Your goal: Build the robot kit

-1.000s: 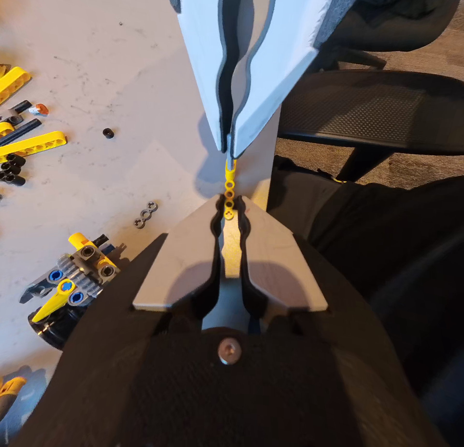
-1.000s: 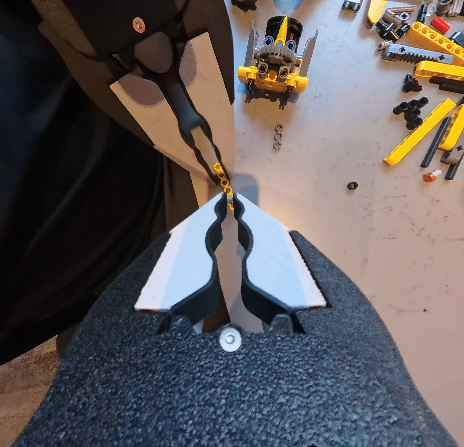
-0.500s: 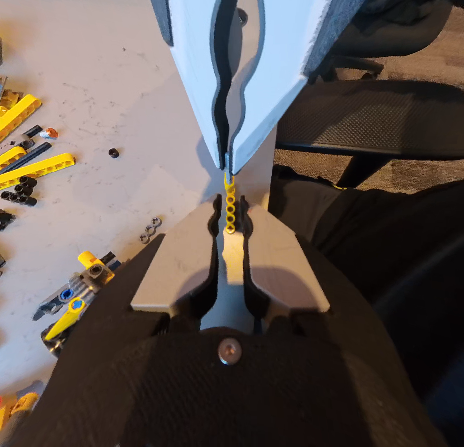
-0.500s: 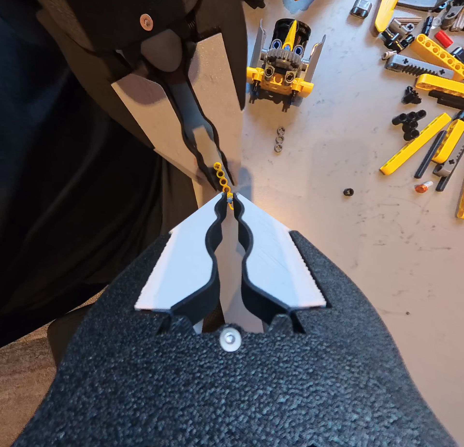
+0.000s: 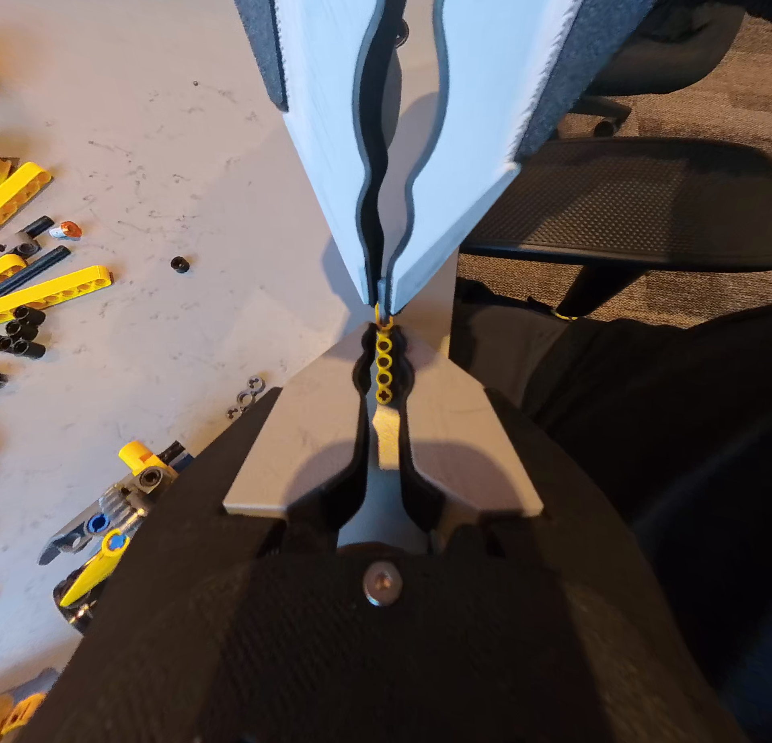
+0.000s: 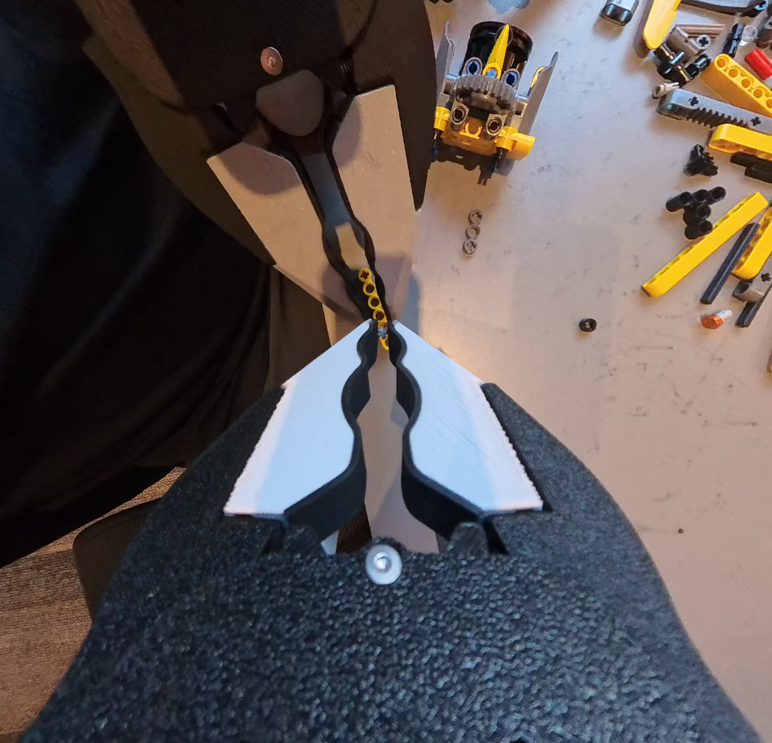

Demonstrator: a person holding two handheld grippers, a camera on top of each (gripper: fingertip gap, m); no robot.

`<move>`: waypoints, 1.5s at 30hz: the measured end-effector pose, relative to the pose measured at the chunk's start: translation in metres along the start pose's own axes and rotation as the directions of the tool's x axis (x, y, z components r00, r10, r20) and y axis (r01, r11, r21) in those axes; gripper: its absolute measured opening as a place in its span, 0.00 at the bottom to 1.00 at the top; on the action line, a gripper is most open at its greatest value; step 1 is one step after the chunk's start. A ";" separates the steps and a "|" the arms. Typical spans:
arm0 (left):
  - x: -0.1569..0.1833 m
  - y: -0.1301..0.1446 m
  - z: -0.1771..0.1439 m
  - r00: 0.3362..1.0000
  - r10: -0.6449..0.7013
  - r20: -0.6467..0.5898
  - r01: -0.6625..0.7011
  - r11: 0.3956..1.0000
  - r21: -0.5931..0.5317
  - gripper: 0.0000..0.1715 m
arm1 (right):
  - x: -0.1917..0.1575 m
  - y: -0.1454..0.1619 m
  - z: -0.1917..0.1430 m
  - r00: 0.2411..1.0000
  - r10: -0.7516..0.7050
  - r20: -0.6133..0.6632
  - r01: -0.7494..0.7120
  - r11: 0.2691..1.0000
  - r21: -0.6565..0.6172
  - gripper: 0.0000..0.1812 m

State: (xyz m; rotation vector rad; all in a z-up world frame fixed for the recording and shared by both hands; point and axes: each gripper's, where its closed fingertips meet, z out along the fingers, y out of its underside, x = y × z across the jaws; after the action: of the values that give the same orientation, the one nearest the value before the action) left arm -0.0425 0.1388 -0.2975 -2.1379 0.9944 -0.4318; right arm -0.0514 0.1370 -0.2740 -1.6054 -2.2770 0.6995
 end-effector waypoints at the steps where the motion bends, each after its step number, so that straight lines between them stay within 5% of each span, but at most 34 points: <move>1: 0.000 0.000 0.000 1.000 0.000 -0.002 0.000 1.000 -0.001 0.03 | 0.000 0.000 0.000 1.000 -0.003 0.001 0.003 1.000 -0.001 0.02; 10: 0.000 0.000 0.001 1.000 0.008 -0.009 -0.008 1.000 -0.002 0.03 | -0.001 -0.002 0.002 0.999 -0.038 -0.005 0.038 0.999 -0.024 0.02; 24: 0.000 0.000 0.001 1.000 -0.012 -0.025 0.012 1.000 0.006 0.02 | 0.002 0.000 0.001 0.974 0.227 0.002 -0.226 0.968 0.113 0.02; 45: 0.000 0.000 0.001 0.999 -0.010 -0.039 0.010 1.000 0.004 0.02 | 0.000 0.000 0.003 0.963 0.270 -0.019 -0.264 0.952 0.158 0.02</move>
State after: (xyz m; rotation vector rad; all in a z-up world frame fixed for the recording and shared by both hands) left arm -0.0420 0.1391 -0.2985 -2.1391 1.0039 -0.4823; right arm -0.0528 0.1361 -0.2760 -1.8518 -1.9431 0.8748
